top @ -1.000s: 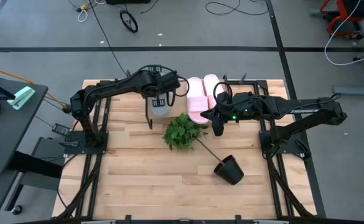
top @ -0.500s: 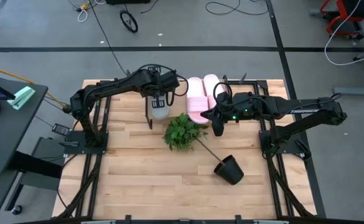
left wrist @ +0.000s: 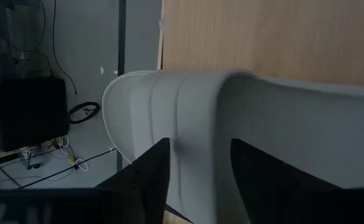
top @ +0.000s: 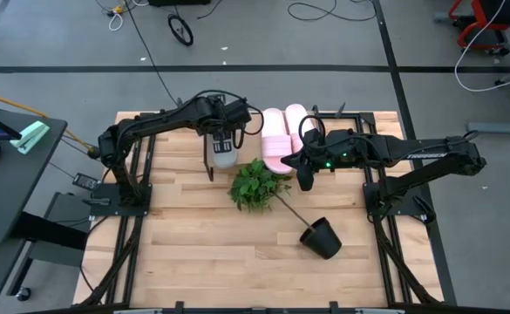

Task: Pick and place slides into the shelf
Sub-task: Put the bottom gray slides on the shelf, then put the gray slides on the shelf

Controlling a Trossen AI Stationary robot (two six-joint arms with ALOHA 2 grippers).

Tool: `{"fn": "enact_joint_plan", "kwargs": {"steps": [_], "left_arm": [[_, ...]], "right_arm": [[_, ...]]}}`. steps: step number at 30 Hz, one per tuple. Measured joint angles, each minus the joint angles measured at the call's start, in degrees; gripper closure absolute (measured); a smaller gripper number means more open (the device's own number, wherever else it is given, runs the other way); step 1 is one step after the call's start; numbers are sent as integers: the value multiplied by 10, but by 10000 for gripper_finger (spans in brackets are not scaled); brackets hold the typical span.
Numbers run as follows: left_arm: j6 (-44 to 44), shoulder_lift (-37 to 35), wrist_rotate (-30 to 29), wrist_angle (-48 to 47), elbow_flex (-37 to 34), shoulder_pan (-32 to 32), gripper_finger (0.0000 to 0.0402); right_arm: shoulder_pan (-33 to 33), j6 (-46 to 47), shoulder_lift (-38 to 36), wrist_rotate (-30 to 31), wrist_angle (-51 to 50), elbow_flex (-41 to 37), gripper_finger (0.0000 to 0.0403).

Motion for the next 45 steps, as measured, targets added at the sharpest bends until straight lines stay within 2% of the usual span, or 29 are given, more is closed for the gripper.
{"fn": "enact_joint_plan", "kwargs": {"steps": [7,13,17,21,25,33,38,45], "left_arm": [[0,0,2,-6,5,-2,183],[-3,0,25,-10,63,-2,165],[-51,-2,36,-22,125,0,166],[-119,-44,90,26,121,14,178],[-165,-109,100,119,40,15,194],[-214,-277,105,356,-256,-24,220],[-251,-378,85,378,-366,-34,230],[-278,-506,78,376,-473,-21,231]], "right_arm": [[0,0,0,0,0,0,391],[0,0,0,0,0,0,391],[0,9,0,-1,-13,0,391],[0,28,0,-11,-36,0,391],[0,53,0,-20,-55,0,391],[0,88,0,-20,-54,0,391],[0,103,0,-13,-54,0,391],[0,105,0,8,-54,0,391]]}}
